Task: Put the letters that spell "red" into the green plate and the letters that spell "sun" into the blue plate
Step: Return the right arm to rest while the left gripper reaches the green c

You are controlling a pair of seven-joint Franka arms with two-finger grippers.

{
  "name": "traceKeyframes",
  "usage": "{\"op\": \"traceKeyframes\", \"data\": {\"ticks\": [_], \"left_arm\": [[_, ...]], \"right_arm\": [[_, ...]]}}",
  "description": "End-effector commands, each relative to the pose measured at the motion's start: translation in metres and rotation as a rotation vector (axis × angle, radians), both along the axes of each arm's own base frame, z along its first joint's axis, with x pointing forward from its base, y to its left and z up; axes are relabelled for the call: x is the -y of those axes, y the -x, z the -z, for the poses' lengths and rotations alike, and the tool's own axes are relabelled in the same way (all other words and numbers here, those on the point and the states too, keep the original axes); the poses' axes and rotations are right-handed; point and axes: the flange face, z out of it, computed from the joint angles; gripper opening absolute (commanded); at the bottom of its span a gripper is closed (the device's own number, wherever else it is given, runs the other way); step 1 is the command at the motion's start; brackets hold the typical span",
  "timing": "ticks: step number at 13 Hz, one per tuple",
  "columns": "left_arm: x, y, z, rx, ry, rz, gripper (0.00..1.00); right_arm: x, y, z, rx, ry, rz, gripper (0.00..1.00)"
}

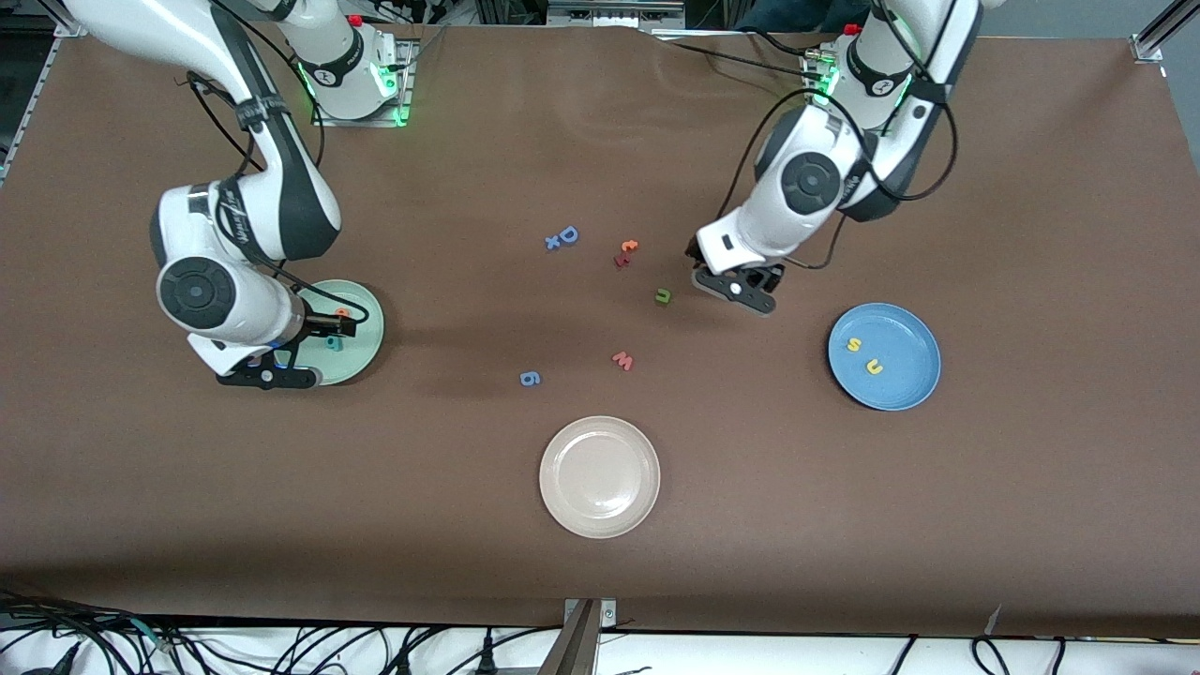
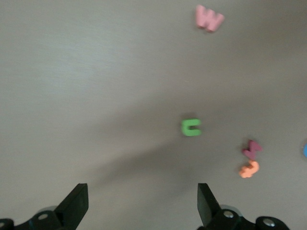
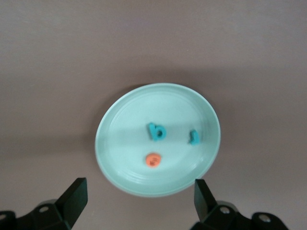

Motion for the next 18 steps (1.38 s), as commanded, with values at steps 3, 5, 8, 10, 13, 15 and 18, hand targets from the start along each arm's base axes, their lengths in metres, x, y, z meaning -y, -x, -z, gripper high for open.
{"op": "traceKeyframes", "data": {"ticks": [3,5,8,10,13,15,18], "left_arm": [[0.033,0.02,0.044,0.023,-0.018,-0.104,1.0],[0.036,0.017,0.051,0.043,-0.005,-0.145,0.99],[0.039,0.008,0.054,0.06,0.009,-0.162,0.98],[0.05,0.005,0.061,0.068,0.016,-0.151,0.92],[0.059,0.002,0.068,0.091,-0.011,-0.127,0.89],[0.068,-0.001,0.074,0.131,-0.056,-0.113,0.89],[0.078,0.001,0.08,0.164,-0.096,-0.115,0.89]], "right_arm": [[0.008,-0.011,-0.103,-0.089,-0.15,-0.069,0.99],[0.02,-0.009,-0.144,-0.039,-0.16,-0.129,0.99],[0.04,0.009,-0.191,0.031,-0.158,-0.147,0.99],[0.044,0.019,-0.201,0.073,-0.159,-0.146,0.99],[0.082,0.062,-0.194,0.176,-0.171,-0.135,1.0],[0.09,0.062,-0.205,0.185,-0.17,-0.127,1.0],[0.088,0.068,-0.201,0.129,-0.176,-0.106,1.0]]}}
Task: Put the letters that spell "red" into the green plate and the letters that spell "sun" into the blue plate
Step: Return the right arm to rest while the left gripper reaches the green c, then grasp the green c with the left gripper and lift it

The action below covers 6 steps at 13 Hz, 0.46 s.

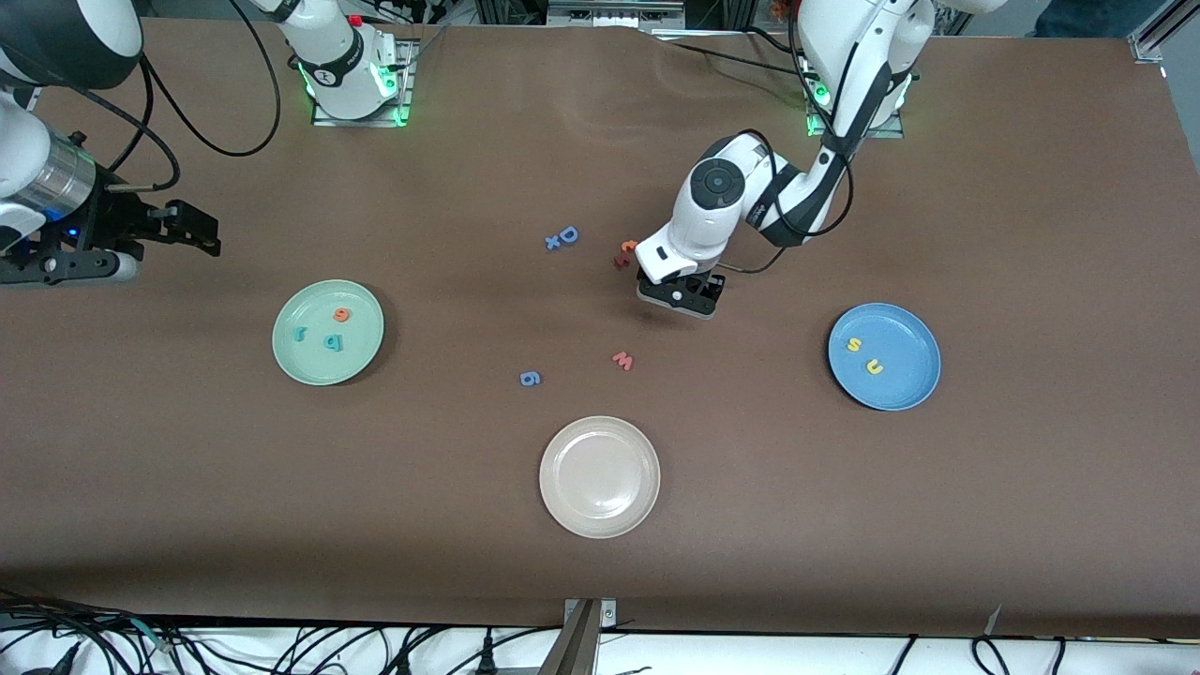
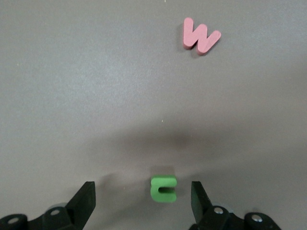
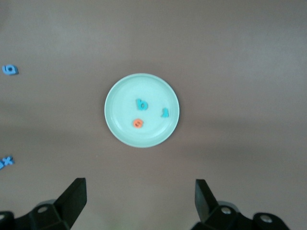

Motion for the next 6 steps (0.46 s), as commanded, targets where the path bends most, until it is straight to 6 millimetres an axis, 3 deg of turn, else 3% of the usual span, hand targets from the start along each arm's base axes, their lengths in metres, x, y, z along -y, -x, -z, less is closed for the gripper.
{"op": "traceKeyframes", "data": {"ticks": [1,6], "left_arm": [[0.009,-0.005,0.003,0.027,-0.018,-0.007,0.89],[0.013,0.008,0.025,-0.001,-0.042,0.015,0.89]], "right_arm": [[-0.007,0.004,-0.006,0.029,-0.033,0.0,1.0],[-0.001,-0.001,-0.041,0.097,-0.039,-0.003,1.0]]}}
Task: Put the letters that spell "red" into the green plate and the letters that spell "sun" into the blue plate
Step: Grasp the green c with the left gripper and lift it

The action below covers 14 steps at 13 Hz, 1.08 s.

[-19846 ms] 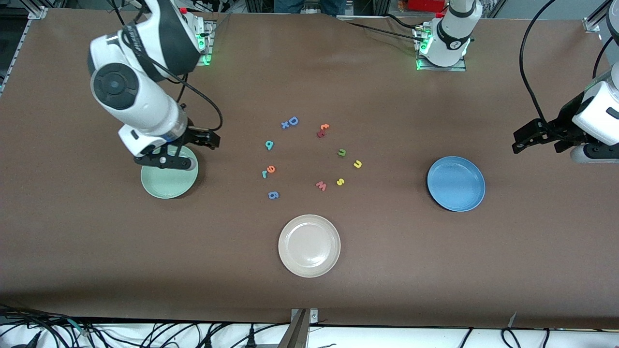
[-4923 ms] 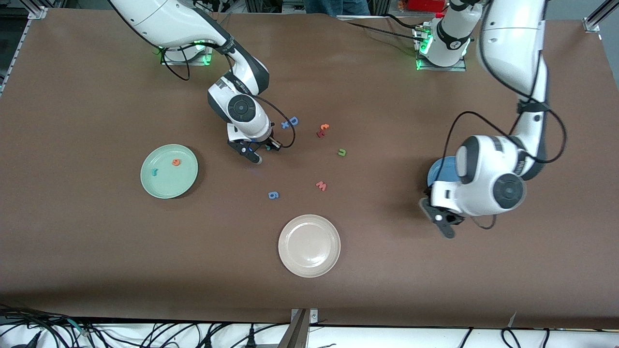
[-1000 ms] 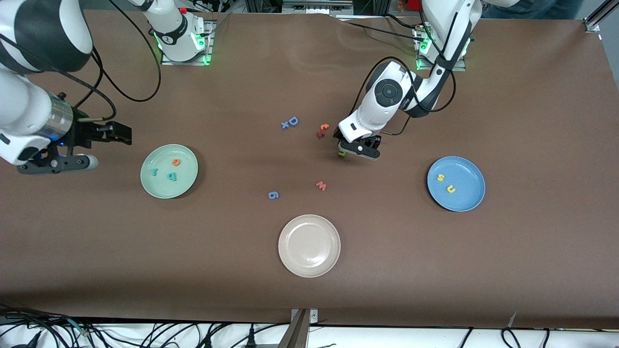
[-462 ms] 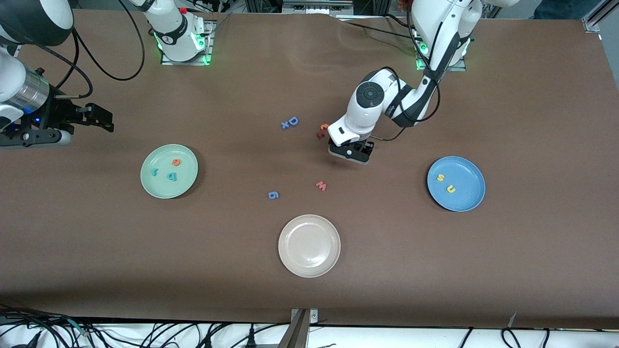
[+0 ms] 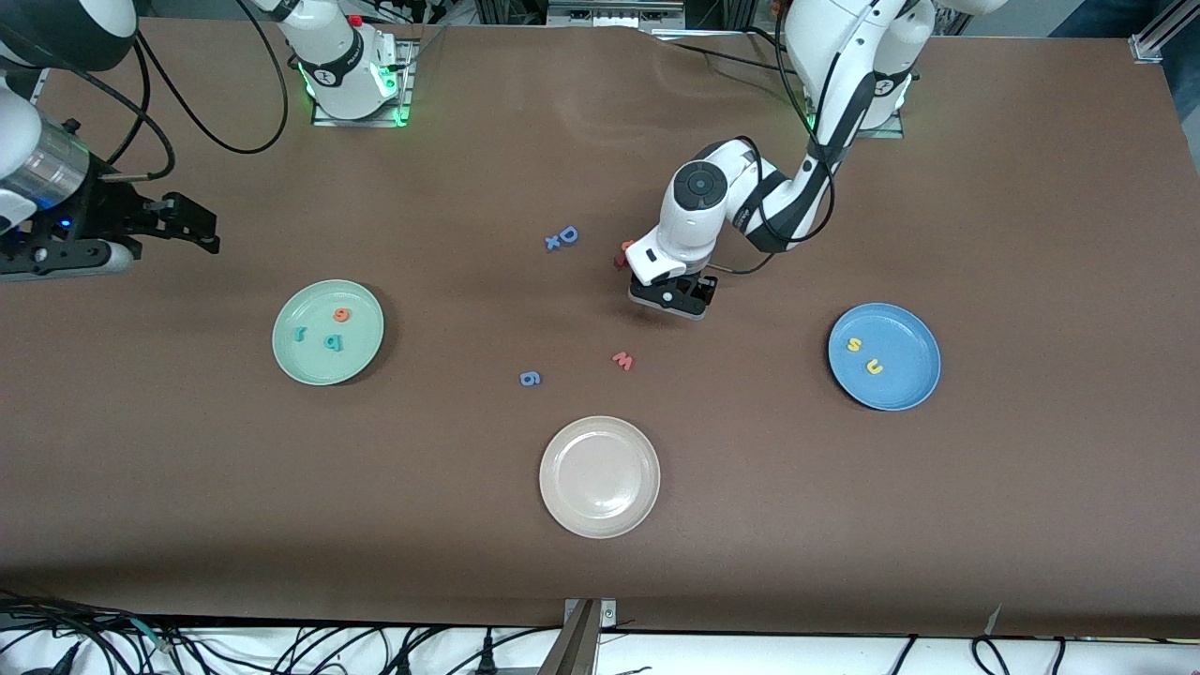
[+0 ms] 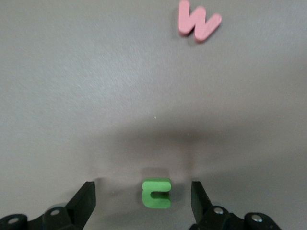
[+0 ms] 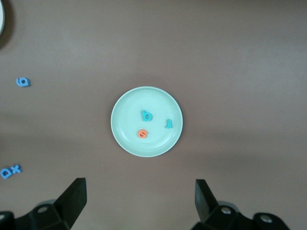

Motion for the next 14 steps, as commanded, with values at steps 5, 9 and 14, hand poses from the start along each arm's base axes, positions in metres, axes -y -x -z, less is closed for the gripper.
{"op": "traceKeyframes", "data": {"ticks": [5,9,14], "left_arm": [[0.0,0.001,0.011,0.038,-0.059,0.069,0.79],[0.0,0.001,0.011,0.038,-0.06,0.078,0.49],[-0.003,-0.001,0.01,0.04,-0.061,0.078,0.25]], "right_arm": [[0.017,0.006,-0.015,-0.033,-0.032,0.005,1.0],[0.017,0.004,-0.015,-0.035,-0.031,-0.001,1.0],[0.017,0.003,-0.016,-0.03,-0.029,-0.001,1.0]]}}
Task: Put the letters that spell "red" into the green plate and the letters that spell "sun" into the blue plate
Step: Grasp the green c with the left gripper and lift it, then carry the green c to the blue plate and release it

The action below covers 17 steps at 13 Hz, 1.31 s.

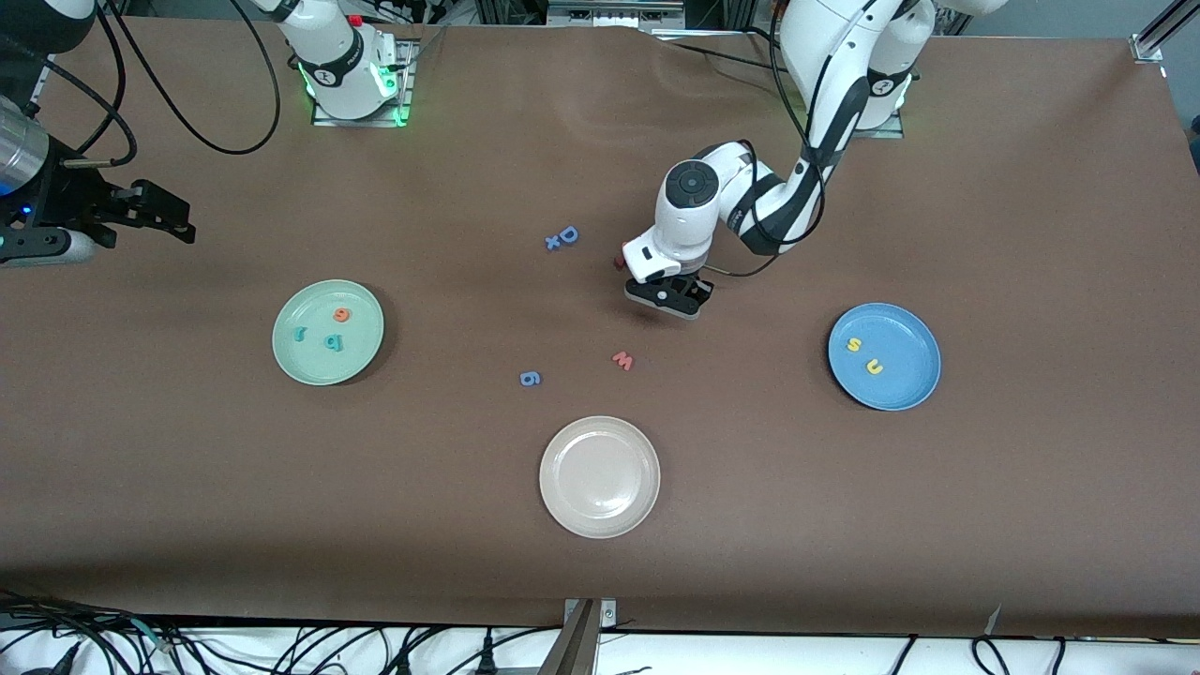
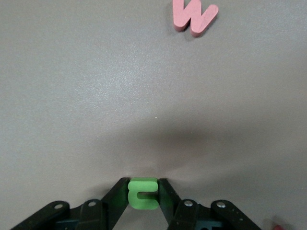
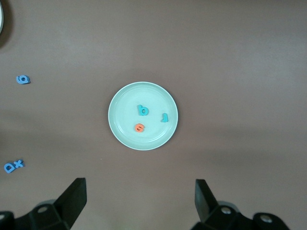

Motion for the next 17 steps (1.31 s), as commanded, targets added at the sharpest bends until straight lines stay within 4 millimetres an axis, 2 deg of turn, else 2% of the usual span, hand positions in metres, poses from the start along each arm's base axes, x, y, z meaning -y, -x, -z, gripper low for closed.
{"op": "traceKeyframes", "data": {"ticks": [1,2,4,7,10,13,15,17], "left_arm": [[-0.013,-0.011,0.004,0.024,-0.031,0.003,0.15],[-0.019,-0.02,-0.005,0.036,-0.029,0.027,0.09],[-0.051,-0.047,-0.026,0.055,-0.038,0.087,0.02],[-0.103,-0.08,-0.065,0.042,-0.07,0.108,0.02],[-0.198,-0.121,-0.087,0.016,-0.093,0.211,0.03],[-0.282,-0.141,-0.088,-0.021,-0.039,0.279,0.04],[-0.329,-0.147,-0.086,-0.045,-0.041,0.334,0.04],[-0.372,-0.147,-0.074,-0.069,-0.039,0.381,0.06]], "right_arm": [[0.001,-0.001,-0.005,-0.002,-0.02,-0.013,1.0],[0.001,-0.001,-0.006,0.001,-0.02,-0.008,1.0],[0.0,-0.001,-0.006,0.002,-0.02,-0.008,1.0],[-0.001,-0.001,-0.006,0.002,-0.02,-0.013,1.0],[0.0,-0.001,-0.006,0.001,-0.02,-0.011,1.0],[-0.001,-0.001,-0.006,0.002,-0.02,-0.014,1.0],[-0.001,-0.001,-0.006,0.002,-0.02,-0.014,1.0],[0.0,-0.001,-0.006,0.002,-0.02,-0.013,1.0]]}}
